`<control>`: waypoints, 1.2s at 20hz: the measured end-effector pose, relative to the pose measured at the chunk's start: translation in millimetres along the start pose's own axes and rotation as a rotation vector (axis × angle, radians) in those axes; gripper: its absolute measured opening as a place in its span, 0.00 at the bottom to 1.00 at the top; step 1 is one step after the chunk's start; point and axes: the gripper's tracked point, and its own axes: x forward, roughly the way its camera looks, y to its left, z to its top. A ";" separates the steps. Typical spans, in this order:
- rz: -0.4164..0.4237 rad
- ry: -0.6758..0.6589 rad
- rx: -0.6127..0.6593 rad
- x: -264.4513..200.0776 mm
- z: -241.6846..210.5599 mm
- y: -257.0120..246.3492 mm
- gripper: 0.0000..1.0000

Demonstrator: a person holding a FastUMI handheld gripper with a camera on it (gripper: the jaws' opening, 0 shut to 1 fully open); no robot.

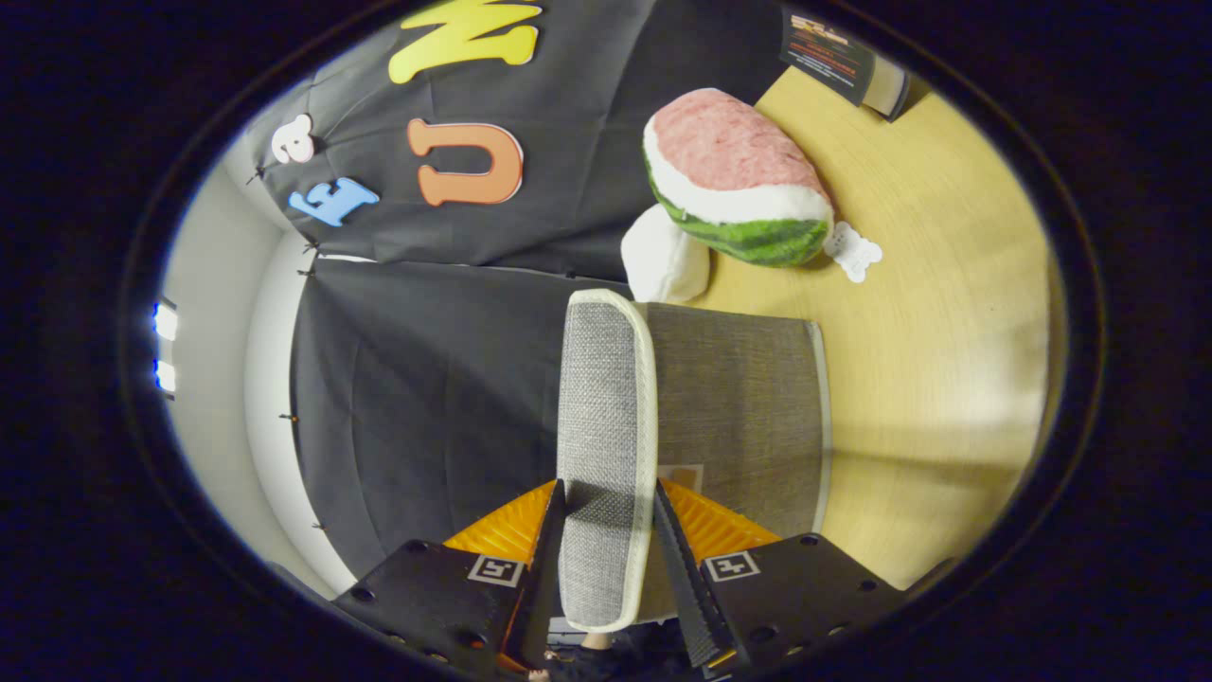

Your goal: Open the storage box then place both shoes into the box .Put the left shoe in first, then the right shoe, with the right side of both shoes facing outward in a uniform manner.

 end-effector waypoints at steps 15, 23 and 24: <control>-0.083 -0.078 0.024 -2.0 15.6 -2.9 0.00; -0.025 -0.051 -0.088 27.3 10.5 128.7 0.00; -0.025 -0.044 -0.113 39.9 5.0 143.7 0.00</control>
